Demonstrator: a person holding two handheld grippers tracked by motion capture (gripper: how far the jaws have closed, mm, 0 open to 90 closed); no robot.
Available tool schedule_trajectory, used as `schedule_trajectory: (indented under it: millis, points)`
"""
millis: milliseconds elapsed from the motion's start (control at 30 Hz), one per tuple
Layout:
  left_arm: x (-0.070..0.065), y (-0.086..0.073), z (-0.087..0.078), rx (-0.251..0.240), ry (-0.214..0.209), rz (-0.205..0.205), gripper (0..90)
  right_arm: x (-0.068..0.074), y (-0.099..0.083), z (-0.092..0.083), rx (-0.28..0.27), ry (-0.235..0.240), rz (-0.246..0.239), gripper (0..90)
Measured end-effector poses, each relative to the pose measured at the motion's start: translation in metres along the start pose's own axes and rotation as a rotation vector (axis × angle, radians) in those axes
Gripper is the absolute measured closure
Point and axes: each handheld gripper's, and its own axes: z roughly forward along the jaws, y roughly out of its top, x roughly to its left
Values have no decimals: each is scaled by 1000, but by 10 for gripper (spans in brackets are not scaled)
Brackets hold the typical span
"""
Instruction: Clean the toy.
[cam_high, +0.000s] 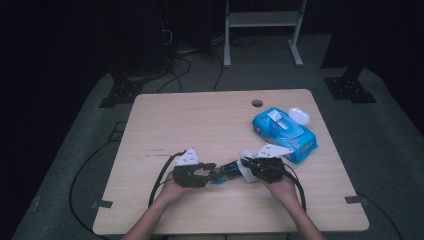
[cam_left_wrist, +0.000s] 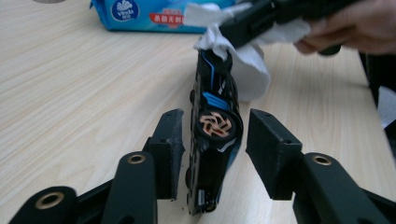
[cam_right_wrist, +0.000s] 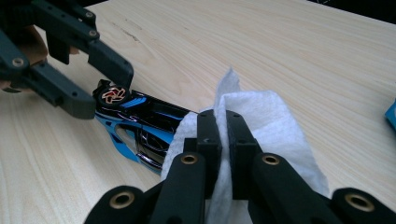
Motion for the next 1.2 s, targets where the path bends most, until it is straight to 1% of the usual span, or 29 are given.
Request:
schedule_trajectory:
  millis: [33,100,200,300,333,400,433,467,633,733,867,967,1000,1100,1200]
  points:
    - [1,0,-1,-11,-2,-16,545,0,0,0,1,3,2,856]
    - [4,0,-1,-17,-10,-47,530,-1,0,-1,1,8,4,856]
    - [7,0,1,-19,-22,-81,505,0,1,0,8,3,-6,856]
    - [8,-1,6,0,-39,-106,503,0,0,-1,5,3,-9,856]
    - [8,-1,8,14,-40,-109,503,0,0,-1,6,7,-5,856]
    - [6,-2,12,39,-31,-99,504,-2,1,-3,16,21,-8,855]
    - [6,-2,12,53,-33,-97,504,-3,0,-3,15,23,-9,855]
    - [7,-3,12,56,-37,-96,504,-4,-1,-5,19,24,-4,855]
    - [11,-1,7,18,-39,-125,503,-12,-4,-14,26,15,13,855]
    - [13,0,5,-3,-34,-144,500,-11,-4,-13,26,9,7,854]
    - [15,5,6,-5,-43,-159,483,-10,-5,-13,16,5,4,854]
    - [15,10,10,-2,-56,-155,475,-9,-5,-13,17,4,-2,854]
    - [14,11,12,-7,-49,-154,475,-9,-5,-13,16,4,0,854]
    - [16,13,14,-9,-56,-168,473,-9,-6,-14,17,8,-5,854]
    - [18,14,15,-1,-44,-178,470,-9,-6,-14,15,9,-10,854]
